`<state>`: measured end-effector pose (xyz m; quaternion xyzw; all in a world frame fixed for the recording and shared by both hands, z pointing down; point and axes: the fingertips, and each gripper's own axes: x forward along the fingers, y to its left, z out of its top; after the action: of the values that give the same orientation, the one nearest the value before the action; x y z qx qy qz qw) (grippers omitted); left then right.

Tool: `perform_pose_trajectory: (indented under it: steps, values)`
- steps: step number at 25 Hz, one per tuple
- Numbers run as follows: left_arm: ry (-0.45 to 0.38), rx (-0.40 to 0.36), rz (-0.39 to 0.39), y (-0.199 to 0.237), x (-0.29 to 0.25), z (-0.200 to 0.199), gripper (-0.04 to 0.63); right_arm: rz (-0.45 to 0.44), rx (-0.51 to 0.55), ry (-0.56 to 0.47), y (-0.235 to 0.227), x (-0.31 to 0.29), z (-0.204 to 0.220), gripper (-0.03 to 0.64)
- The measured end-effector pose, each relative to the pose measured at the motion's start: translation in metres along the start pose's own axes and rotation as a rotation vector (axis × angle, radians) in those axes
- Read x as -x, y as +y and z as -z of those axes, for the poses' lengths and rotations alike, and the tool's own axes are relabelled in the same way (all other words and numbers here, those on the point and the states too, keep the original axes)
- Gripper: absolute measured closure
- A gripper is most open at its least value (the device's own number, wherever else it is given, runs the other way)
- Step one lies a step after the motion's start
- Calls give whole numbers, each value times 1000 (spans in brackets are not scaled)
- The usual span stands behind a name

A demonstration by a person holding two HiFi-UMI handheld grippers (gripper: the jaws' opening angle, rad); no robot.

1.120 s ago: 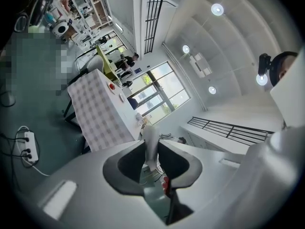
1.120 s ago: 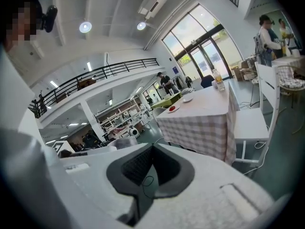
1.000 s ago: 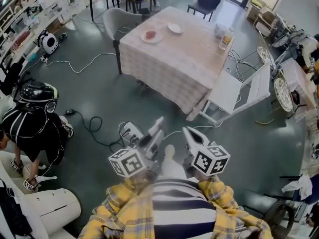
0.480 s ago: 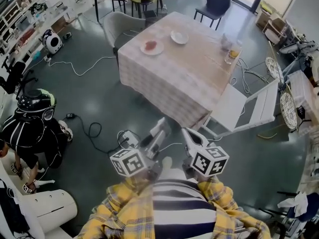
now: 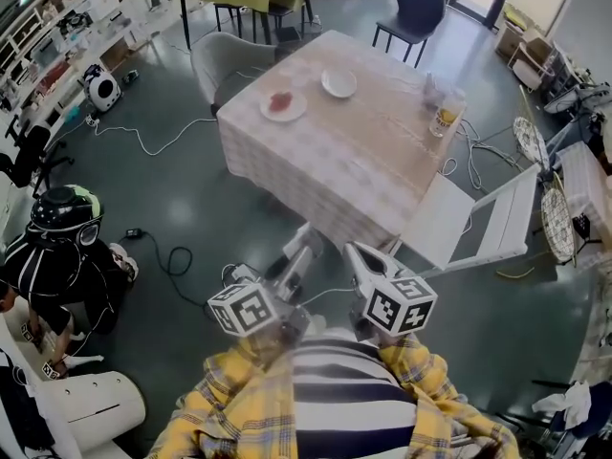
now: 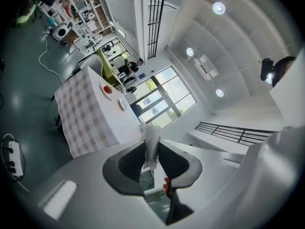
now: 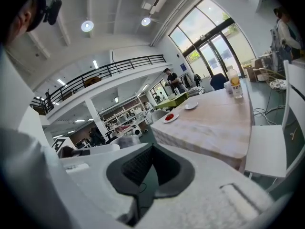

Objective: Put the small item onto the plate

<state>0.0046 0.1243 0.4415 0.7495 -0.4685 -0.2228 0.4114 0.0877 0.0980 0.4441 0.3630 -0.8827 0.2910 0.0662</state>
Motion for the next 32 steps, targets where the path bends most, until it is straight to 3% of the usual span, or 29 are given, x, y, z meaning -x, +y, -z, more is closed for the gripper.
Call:
perform_pose_trajectory:
  steps: [13, 32]
  values:
    - [1, 22, 18, 16, -45, -31, 515, 32, 1, 6, -25, -34, -25, 620]
    - [119, 61, 83, 78, -143, -117, 515, 128, -23, 12, -61, -160, -89, 620]
